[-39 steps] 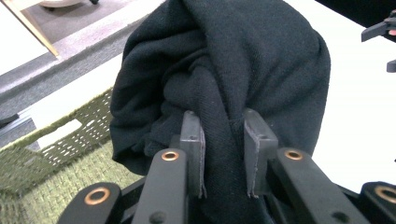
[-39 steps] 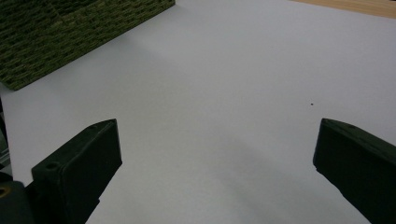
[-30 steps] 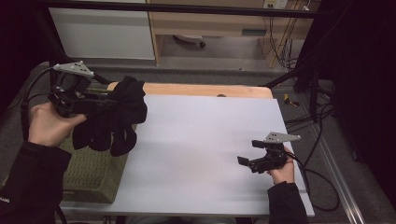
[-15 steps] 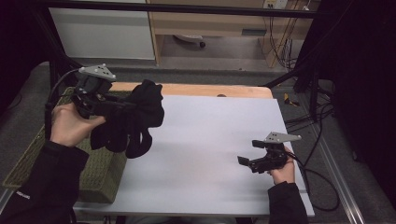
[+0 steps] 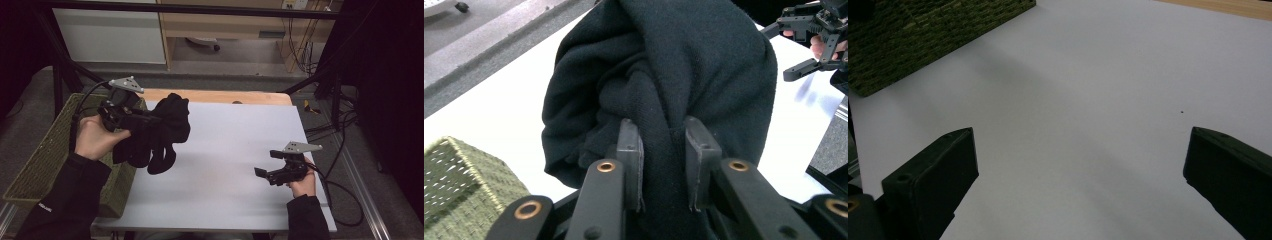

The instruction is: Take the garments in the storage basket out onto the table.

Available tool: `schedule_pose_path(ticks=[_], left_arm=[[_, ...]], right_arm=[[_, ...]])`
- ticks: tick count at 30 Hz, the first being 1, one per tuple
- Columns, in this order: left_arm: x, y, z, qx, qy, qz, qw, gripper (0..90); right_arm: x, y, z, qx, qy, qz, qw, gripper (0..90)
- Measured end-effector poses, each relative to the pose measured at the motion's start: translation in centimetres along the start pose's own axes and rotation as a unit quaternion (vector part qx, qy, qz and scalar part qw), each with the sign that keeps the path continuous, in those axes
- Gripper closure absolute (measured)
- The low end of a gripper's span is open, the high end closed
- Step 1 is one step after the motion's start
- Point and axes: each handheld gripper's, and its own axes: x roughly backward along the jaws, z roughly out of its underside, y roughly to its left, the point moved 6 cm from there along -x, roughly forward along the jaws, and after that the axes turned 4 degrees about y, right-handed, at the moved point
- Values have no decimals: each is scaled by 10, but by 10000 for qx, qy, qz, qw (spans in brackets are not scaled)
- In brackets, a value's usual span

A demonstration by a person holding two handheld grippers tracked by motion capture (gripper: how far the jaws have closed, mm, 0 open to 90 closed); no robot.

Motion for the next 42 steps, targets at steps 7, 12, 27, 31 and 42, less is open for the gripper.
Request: schedule_pose_path(ticks=[7, 12, 27, 31, 42], left_arm=[[-16, -6, 1, -19, 82, 65, 9999, 730], [-29, -9, 2, -47, 128, 91, 9999, 730], [-65, -24, 2, -110, 275, 214, 9993, 730], [-73, -28, 2, -144, 304, 226, 9992, 729], [-109, -38, 20, -108, 545, 296, 9980, 724]], right_arm=[[-1, 0, 0, 10, 19, 5, 10000, 15], [0, 0, 0, -1, 9, 3, 10000, 15], [0, 0, 1, 8, 24, 2, 10000, 15], [-1, 0, 1, 30, 39, -2, 10000, 16], [-1, 0, 1, 16, 37, -13, 10000, 16]])
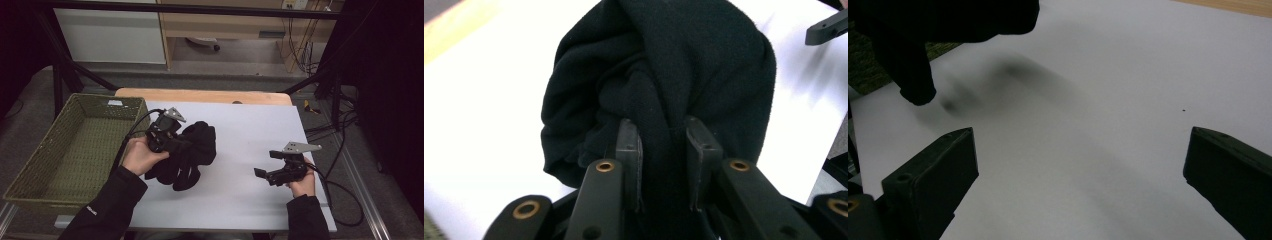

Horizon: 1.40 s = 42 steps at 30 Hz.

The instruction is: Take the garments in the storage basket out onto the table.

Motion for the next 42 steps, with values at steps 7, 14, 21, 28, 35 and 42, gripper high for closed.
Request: schedule_pose_path(ticks=[7, 14, 21, 28, 35, 42], left_arm=[[-24, -3, 10, 97, 131, 81, 9998, 719], [-46, -5, 21, 157, 271, 111, 9994, 704], [-52, -3, 27, 196, 313, 128, 9992, 575], [-35, 1, 26, 201, 38, 30, 9998, 329], [-11, 2, 30, 227, -226, -122, 9994, 180], [12, 1, 37, 242, -456, -298, 9982, 67]], right_arm=[[0, 0, 0, 4, 3, 0, 10000, 15], [0, 0, 0, -2, -12, -5, 10000, 15], [1, 0, 0, 3, -15, -2, 10000, 15], [1, 1, -1, -18, -27, -13, 10000, 15], [1, 0, -1, -6, -40, -13, 10000, 15], [2, 0, -1, -9, -51, -10, 10000, 15]])
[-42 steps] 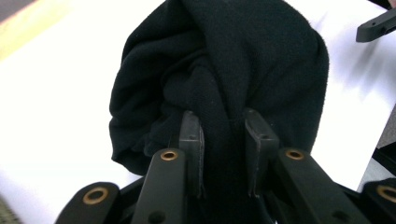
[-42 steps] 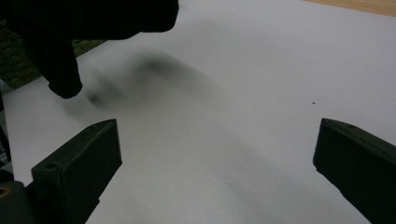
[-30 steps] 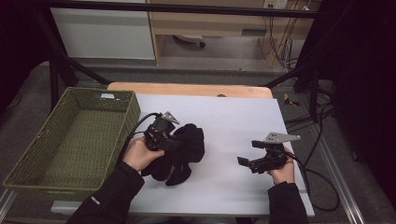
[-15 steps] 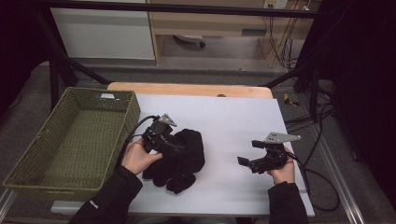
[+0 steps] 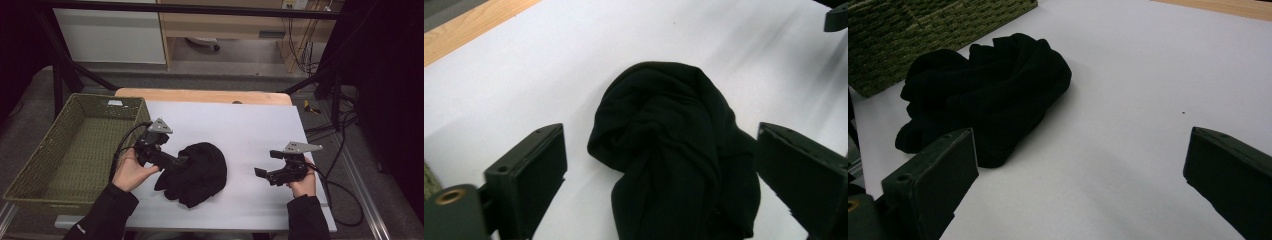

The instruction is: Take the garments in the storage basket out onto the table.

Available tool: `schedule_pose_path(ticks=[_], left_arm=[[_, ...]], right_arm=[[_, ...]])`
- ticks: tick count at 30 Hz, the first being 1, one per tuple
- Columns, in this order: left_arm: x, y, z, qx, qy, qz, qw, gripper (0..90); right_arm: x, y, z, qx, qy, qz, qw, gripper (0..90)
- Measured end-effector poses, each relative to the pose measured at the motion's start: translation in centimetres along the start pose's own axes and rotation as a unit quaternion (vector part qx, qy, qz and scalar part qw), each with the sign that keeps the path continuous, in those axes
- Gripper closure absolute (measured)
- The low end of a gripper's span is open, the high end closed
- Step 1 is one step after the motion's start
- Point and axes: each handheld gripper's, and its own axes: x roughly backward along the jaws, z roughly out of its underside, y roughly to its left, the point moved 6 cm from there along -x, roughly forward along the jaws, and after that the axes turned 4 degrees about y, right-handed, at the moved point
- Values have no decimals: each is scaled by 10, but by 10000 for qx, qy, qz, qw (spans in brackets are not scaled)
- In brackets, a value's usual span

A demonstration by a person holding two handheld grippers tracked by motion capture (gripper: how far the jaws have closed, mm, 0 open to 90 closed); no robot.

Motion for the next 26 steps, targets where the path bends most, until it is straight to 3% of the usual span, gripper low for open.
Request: schedule_pose_path(ticks=[4, 12, 26], left_arm=[[13, 3, 5, 49, -135, -214, 9997, 31], [32, 14, 22, 85, -321, -350, 9988, 20], [48, 30, 48, 249, -550, -399, 9974, 0]], right_arm=[[1, 0, 0, -10, -9, -17, 10000, 15], [1, 0, 0, -12, -6, -12, 10000, 15], [0, 0, 0, -11, 0, 0, 10000, 15]])
